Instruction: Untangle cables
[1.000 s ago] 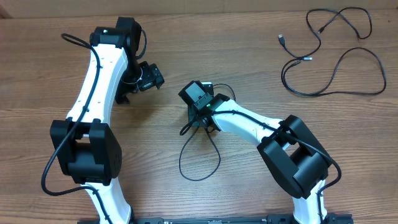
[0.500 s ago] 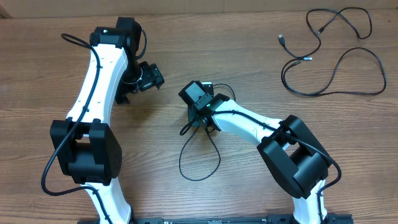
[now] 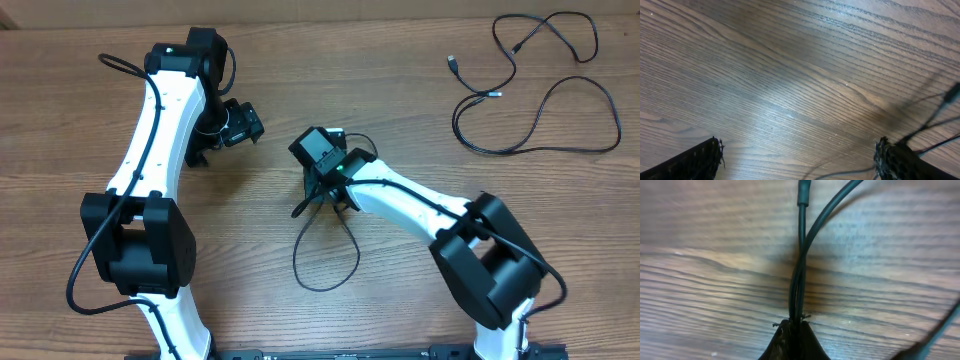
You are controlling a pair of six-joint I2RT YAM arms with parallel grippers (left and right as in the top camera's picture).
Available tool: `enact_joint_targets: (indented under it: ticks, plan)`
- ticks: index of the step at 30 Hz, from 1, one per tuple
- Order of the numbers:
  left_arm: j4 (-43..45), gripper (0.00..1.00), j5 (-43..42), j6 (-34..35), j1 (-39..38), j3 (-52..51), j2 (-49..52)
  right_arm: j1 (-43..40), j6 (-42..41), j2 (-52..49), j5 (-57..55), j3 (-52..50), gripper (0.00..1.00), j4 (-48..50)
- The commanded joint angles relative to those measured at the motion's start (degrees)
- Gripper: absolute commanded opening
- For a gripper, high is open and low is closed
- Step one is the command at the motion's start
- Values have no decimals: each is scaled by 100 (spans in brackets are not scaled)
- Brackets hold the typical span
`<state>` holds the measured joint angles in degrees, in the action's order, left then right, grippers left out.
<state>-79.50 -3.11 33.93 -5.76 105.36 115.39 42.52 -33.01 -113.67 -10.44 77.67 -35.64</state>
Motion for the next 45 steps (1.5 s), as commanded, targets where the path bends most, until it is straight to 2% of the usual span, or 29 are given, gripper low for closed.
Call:
enact_joint_targets:
  ticks: [1,13,45]
  plan:
    - [9,100,92,-96,4,120,-162,11,7,452,-111,-2,4,2]
    - [9,99,92,-96,7,120,-162,11,2,793,-170,-2,4,-103]
    - [9,99,92,-96,7,120,-162,17,4,688,-323,-59,4,-367]
